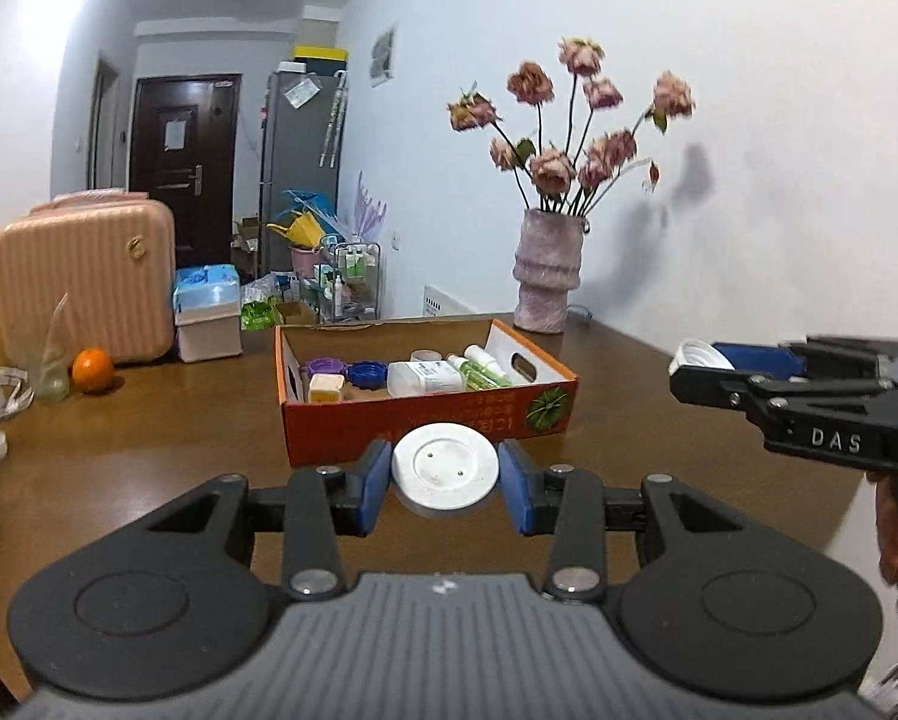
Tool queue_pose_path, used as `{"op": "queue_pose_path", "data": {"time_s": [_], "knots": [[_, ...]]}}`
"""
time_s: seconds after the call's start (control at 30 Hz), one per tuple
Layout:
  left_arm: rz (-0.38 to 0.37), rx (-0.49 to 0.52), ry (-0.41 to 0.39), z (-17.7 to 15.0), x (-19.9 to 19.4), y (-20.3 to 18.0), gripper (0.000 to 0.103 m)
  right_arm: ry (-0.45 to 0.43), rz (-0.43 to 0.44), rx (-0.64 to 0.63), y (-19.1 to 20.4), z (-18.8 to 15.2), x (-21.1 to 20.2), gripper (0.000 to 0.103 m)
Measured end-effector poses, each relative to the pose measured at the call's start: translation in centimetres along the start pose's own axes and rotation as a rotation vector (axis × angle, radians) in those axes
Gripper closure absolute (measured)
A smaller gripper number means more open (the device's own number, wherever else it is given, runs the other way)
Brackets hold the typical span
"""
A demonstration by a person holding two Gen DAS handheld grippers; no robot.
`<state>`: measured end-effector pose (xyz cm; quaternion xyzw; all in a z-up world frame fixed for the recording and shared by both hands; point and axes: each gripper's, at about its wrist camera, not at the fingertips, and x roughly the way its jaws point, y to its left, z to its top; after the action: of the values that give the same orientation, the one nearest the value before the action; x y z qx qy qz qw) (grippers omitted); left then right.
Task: Organize rigid objects
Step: 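Lift both white caps and carry them over the box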
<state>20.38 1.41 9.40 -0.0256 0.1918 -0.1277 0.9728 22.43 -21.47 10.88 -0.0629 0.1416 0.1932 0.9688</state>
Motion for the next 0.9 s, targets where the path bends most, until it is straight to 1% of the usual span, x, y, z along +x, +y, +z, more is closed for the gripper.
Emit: {"op": "queue_pose_path", "data": {"time_s": [0.13, 0.23, 0.33, 0.43, 0.53, 0.63, 0.77, 0.9], "knots": [[0.012, -0.036, -0.053, -1.3, -3.8, -0.2, 0.063, -0.041, -0.019, -0.010, 1.4, -0.6, -3.3, 0.064], [0.033, -0.066, -0.091, -2.3, -6.4, -0.3, 0.063, -0.069, -0.013, -0.004, 2.6, -1.3, -5.6, 0.064], [0.024, -0.094, -0.101, -3.0, -8.1, -0.2, 0.063, -0.082, 0.002, 0.017, 3.2, -1.9, -7.3, 0.064], [0.024, -0.078, -0.105, -3.4, -9.0, -0.6, 0.063, -0.094, 0.007, 0.025, 3.7, -2.3, -8.5, 0.064], [0.012, -0.071, -0.106, -3.5, -9.0, -0.9, 0.063, -0.099, 0.007, 0.030, 3.6, -2.5, -8.9, 0.064], [0.006, -0.074, -0.100, -3.8, -8.5, -0.9, 0.063, -0.088, -0.001, 0.041, 3.1, -2.6, -8.3, 0.064], [0.002, -0.066, -0.062, -3.9, -6.4, -0.8, 0.063, -0.070, 0.003, 0.052, 2.3, -3.1, -6.9, 0.064], [0.005, -0.047, -0.039, -3.0, -3.3, -0.4, 0.063, -0.025, 0.006, 0.068, 0.8, -3.6, -3.8, 0.064]]}}
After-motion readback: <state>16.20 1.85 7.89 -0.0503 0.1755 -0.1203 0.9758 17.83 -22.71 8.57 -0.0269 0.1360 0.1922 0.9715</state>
